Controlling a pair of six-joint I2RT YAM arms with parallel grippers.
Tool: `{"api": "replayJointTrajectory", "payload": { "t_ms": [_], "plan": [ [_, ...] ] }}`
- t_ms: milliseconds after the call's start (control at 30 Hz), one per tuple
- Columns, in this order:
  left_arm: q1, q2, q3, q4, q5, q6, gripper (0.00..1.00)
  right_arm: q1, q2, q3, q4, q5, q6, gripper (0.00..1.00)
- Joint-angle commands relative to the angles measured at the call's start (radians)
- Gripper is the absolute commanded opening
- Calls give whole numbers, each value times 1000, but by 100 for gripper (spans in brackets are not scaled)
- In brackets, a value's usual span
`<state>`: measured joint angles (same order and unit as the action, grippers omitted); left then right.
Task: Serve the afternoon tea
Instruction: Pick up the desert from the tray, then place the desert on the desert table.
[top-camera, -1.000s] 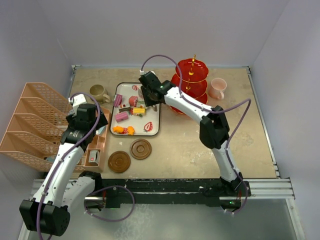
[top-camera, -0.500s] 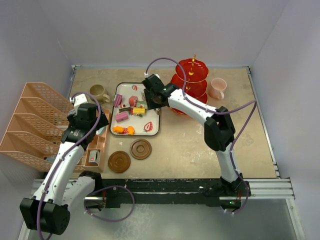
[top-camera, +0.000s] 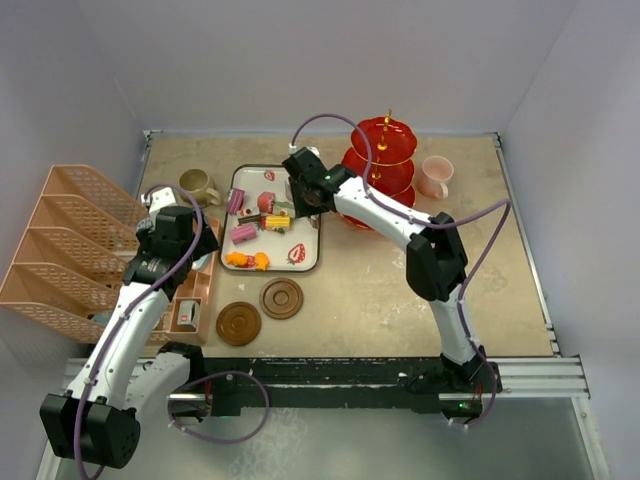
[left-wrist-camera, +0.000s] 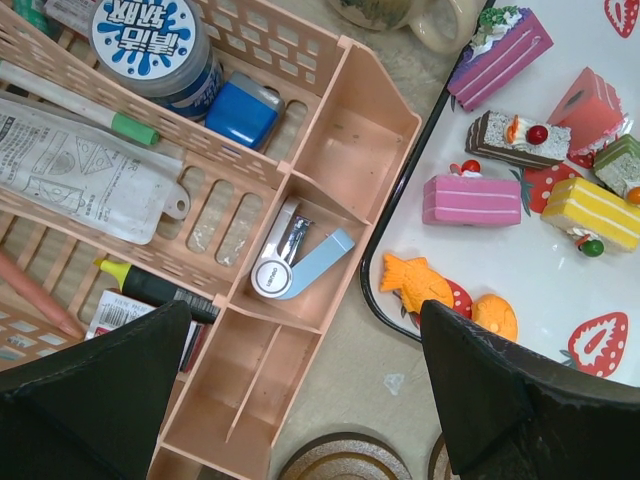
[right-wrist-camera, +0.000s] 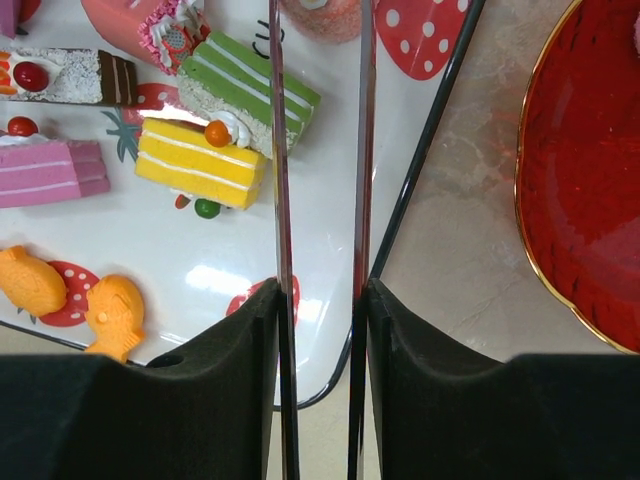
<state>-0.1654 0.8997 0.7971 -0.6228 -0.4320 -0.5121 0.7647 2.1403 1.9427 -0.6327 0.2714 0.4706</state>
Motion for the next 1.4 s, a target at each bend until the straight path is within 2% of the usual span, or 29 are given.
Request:
{"api": "replayJointTrajectory", "payload": {
  "t_ms": [0, 233, 567, 800, 1000, 1367],
  "plan": [
    [-5, -1, 42, 36, 10, 12, 94, -5, -110, -11, 41, 38, 32, 36],
    [-5, 3, 42, 39, 18, 17, 94, -5, -211, -113, 69, 27, 88, 36],
    [-6, 7, 42, 39, 18, 17, 94, -5, -470, -404, 168, -14, 167, 36],
    [-6, 2, 39, 37, 14, 11, 94, -4, -656, -633, 146, -25, 218, 36],
    [-8, 4, 40, 33, 14, 8, 94, -11, -755, -733, 107, 5, 251, 36],
    [-14, 3, 40, 28, -1, 3, 94, -165, -878, -841, 111, -67, 206, 36]
  ]
}}
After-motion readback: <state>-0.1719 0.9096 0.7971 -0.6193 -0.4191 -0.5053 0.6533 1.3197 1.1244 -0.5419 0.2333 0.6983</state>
